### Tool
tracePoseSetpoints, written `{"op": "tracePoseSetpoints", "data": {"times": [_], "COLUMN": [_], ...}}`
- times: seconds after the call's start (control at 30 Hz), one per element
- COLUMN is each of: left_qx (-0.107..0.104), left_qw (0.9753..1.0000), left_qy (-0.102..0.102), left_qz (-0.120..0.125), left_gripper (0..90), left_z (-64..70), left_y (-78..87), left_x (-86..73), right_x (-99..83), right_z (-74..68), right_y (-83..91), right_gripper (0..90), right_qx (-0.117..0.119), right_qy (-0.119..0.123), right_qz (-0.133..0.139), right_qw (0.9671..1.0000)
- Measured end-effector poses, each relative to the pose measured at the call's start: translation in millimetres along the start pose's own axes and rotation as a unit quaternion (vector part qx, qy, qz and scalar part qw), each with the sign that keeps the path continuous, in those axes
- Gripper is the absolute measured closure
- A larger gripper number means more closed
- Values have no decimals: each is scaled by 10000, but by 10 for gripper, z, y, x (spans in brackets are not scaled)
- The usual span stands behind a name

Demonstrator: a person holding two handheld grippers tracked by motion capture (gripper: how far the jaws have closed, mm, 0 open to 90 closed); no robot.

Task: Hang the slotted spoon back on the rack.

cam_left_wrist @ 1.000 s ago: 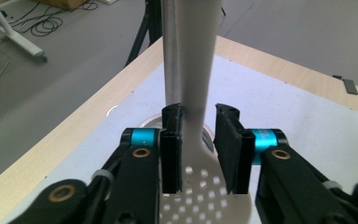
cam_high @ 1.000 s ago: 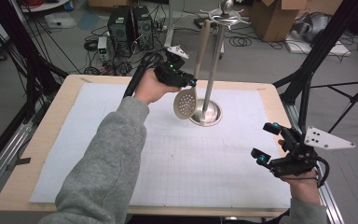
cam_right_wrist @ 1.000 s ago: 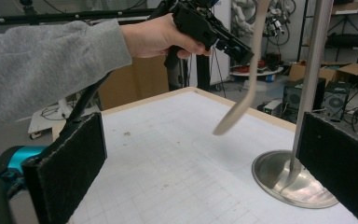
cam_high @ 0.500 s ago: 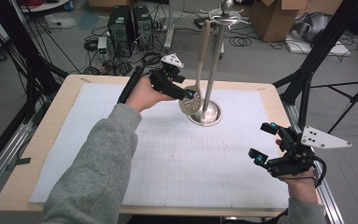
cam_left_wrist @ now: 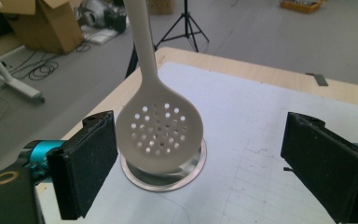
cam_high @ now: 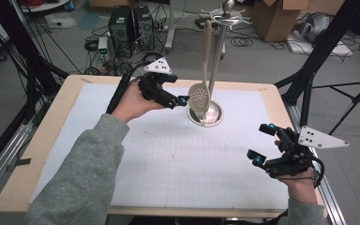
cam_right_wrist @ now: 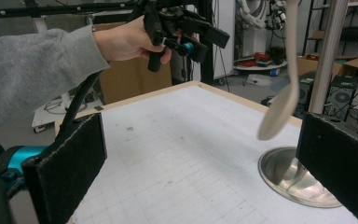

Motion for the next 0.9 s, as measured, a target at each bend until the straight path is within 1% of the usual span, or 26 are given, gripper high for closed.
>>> {"op": "tracePoseSetpoints", "data": {"times": [0.03, 0.07, 0.1, 0.13, 0.2, 0.23, 0.27, 0.3, 0.33, 0.43, 0.47, 0.53, 0.57, 0.6, 0.7, 0.77, 0.8, 0.83, 0.9], "left_qx": [29, 52, 52, 64, 87, 104, 104, 106, 106, 93, 132, 134, 130, 166, 173, 190, 154, 173, 172], "left_qw": [10000, 9999, 9999, 9998, 9997, 9997, 9997, 9996, 9996, 9996, 9994, 9994, 9992, 9992, 9990, 9987, 9987, 9987, 9987], "left_qy": [41, 70, 70, 109, 105, 105, 105, 97, 97, 76, 118, 143, 171, 167, 186, 166, 146, 96, 62], "left_qz": [71, 116, 116, 166, 200, 195, 195, 238, 238, 269, 286, 296, 327, 323, 380, 447, 469, 468, 476], "left_gripper": [112, 112, 112, 111, 111, 112, 112, 111, 112, 112, 113, 112, 112, 111, 111, 108, 108, 108, 108], "left_z": [1, 0, 0, 6, 10, 17, 17, 25, 25, 30, 36, 40, 49, 52, 65, 82, 102, 112, 123], "left_y": [65, 100, 100, 161, 181, 228, 228, 268, 268, 333, 379, 402, 443, 468, 521, 575, 620, 639, 660], "left_x": [-30, -48, -48, -85, -105, -149, -149, -196, -196, -272, -318, -343, -391, -414, -453, -488, -524, -545, -567], "right_x": [3, 5, 5, 4, 4, -2, -2, -8, -8, -20, -21, -24, -25, -23, -26, -32, -33, -35, -39], "right_z": [0, -1, -2, -6, -5, -13, -13, -16, -16, -21, -25, -30, -36, -37, -47, -57, -60, -63, -68], "right_y": [5, 5, 5, 4, -4, -17, -17, -33, -33, -53, -55, -61, -63, -69, -75, -94, -103, -109, -114], "right_gripper": [4, 4, 4, 4, 4, 4, 4, 4, 4, 4, 4, 4, 4, 4, 4, 4, 4, 4, 4], "right_qx": [-3, -5, -6, -6, -4, 13, 13, 13, 13, 28, 31, 24, 30, 29, 33, 34, 37, 28, 43], "right_qy": [34, 40, 41, 19, 35, 35, 35, 62, 62, 75, 48, 63, 56, 77, 63, 83, 93, 101, 98], "right_qz": [5, 19, 13, -1, 15, -17, -17, -34, -34, -72, -78, -83, -97, -84, -116, -142, -141, -152, -177], "right_qw": [10000, 10000, 10000, 10000, 10000, 10000, 10000, 10000, 10000, 9999, 10000, 9999, 9999, 9999, 9999, 9999, 9999, 9998, 9998]}}
Point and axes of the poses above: each handheld gripper's, and its own axes: y roughly backward along the jaws, x roughly out of its top, z roughly to its right, the point moved 4 cm from there along -y, roughly forward along the jaws, and after that the axes turned 11 degrees about -x, right-handed, at the moved point
